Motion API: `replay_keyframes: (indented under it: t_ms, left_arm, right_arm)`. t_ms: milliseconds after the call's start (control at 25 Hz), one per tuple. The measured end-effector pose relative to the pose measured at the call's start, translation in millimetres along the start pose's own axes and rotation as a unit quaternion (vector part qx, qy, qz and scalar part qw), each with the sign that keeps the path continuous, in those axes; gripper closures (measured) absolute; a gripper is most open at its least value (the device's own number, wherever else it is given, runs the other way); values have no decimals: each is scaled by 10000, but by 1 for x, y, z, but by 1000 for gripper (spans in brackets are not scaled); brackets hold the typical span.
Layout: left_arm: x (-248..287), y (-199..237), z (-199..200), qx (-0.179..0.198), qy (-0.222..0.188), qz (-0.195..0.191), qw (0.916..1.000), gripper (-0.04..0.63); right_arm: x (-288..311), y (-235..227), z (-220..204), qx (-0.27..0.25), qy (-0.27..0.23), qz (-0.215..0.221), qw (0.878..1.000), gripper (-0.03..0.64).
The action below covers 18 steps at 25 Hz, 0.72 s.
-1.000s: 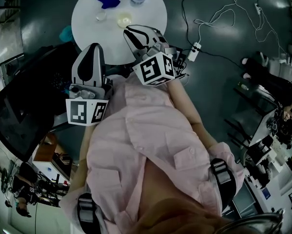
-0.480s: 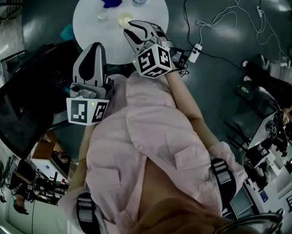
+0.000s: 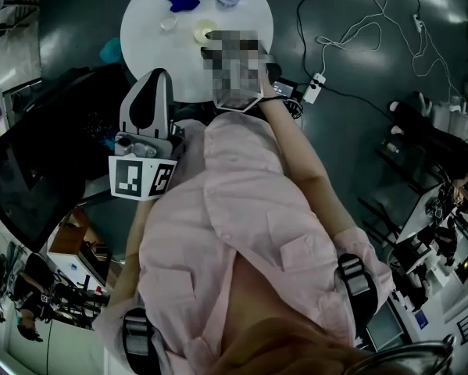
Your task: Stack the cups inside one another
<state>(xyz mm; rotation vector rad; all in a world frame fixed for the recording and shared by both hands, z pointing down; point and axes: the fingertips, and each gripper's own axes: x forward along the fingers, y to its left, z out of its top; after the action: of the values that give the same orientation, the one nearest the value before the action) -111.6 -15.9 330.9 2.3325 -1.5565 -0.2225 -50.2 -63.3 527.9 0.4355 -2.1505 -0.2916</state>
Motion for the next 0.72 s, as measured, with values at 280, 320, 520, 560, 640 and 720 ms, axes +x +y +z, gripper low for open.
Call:
replay_keyframes:
  t_ms: [280, 320, 520, 560, 640, 720]
  left_arm:
    - [-3, 3, 1, -12, -14, 47, 10000, 575]
    - [-4, 4, 1, -13, -16, 55, 10000, 575]
    - [-4, 9, 1, -39, -4, 105, 9999, 575]
    - [-3, 11, 1, -46, 0, 114, 9999, 575]
    - [-3, 13, 1, -54, 7, 131, 9999, 575]
    - [-2, 14, 1, -63, 13, 146, 9999, 575]
  right_arm:
    - [29, 16, -14, -499, 371, 297, 9976, 485]
    - [33, 17, -17, -559, 432, 328, 9970, 485]
    - [50, 24, -32, -807, 722, 523, 9927, 485]
    - [54, 25, -35, -853, 778, 568, 9917, 485]
    - [60, 30, -40, -935, 878, 659, 9896, 485]
    - [66, 33, -45, -988, 951, 728, 9879, 485]
